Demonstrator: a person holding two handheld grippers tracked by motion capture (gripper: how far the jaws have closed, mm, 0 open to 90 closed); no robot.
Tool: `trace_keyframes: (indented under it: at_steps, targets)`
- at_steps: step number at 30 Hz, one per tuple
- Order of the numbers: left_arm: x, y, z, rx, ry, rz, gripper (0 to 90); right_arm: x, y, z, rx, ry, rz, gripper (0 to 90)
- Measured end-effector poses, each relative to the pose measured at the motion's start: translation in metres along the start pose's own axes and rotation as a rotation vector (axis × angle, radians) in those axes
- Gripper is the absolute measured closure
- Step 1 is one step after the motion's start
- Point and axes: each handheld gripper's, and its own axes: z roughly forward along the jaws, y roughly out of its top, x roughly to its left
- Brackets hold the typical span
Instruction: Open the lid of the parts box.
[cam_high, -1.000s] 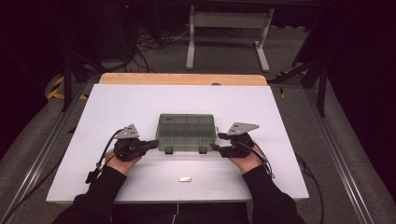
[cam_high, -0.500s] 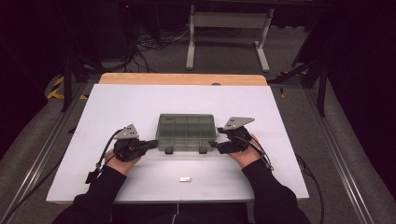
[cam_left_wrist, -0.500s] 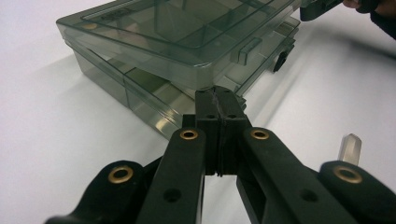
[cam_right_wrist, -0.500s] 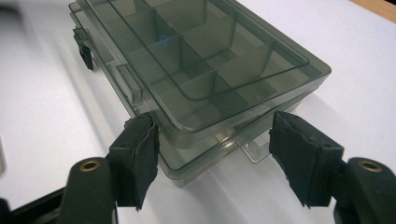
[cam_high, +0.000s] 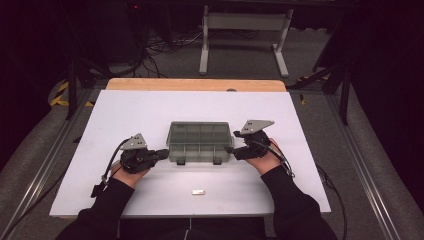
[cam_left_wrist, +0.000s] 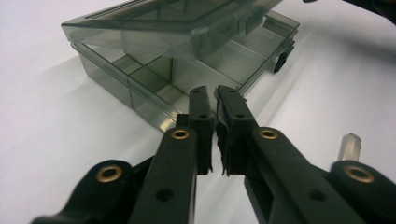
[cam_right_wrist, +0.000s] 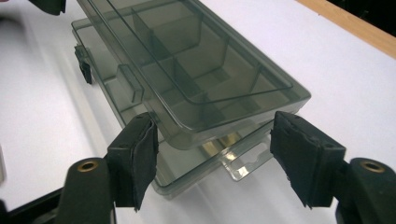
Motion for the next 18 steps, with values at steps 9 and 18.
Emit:
trace_keyframes:
  at_steps: [9, 18]
  targets:
    - [0.000, -0.005, -0.010, -0.049, 0.022, 0.031, 69.9, -0.012, 0.020, -0.007, -0.012, 0.012, -0.025, 35.9]
    - [0.000, -0.010, -0.023, -0.087, 0.045, 0.048, 62.6, -0.030, 0.045, -0.010, -0.023, 0.017, -0.040, 42.0]
